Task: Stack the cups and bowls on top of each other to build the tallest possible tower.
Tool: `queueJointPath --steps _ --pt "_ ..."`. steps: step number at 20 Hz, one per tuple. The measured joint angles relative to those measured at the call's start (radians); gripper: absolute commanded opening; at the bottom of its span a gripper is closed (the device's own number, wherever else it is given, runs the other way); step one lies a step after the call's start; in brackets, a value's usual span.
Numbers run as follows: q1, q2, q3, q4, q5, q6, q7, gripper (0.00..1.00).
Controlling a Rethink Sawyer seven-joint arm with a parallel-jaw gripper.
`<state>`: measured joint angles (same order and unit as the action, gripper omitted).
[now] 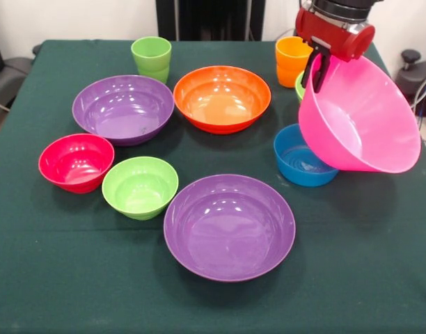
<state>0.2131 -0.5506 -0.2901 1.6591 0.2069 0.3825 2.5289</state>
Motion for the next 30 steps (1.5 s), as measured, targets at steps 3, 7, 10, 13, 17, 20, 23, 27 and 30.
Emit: queueJointPath --steps 3,7,10,13,17,20,23,27,30 --pt "-0.006 0.0 0.008 0.002 0.0 0.0 0.0 0.0" --pt "-0.019 0.0 0.021 0.004 0.0 0.0 0.0 0.0" --pt "-0.025 0.0 0.026 0.006 0.0 0.0 0.0 0.0" --pt "-0.027 0.0 0.031 0.007 0.0 0.0 0.0 0.0" --pt "-0.027 0.0 0.037 0.007 0.0 0.0 0.0 0.0" --pt "-0.027 0.0 0.04 0.008 0.0 0.0 0.0 0.0" --pt "-0.027 0.0 0.043 0.008 0.0 0.0 0.0 0.0" --pt "-0.027 -0.001 0.048 0.009 0.0 0.0 0.0 1.0" --pt "-0.028 -0.002 0.049 0.009 -0.004 0.0 0.0 1.0"
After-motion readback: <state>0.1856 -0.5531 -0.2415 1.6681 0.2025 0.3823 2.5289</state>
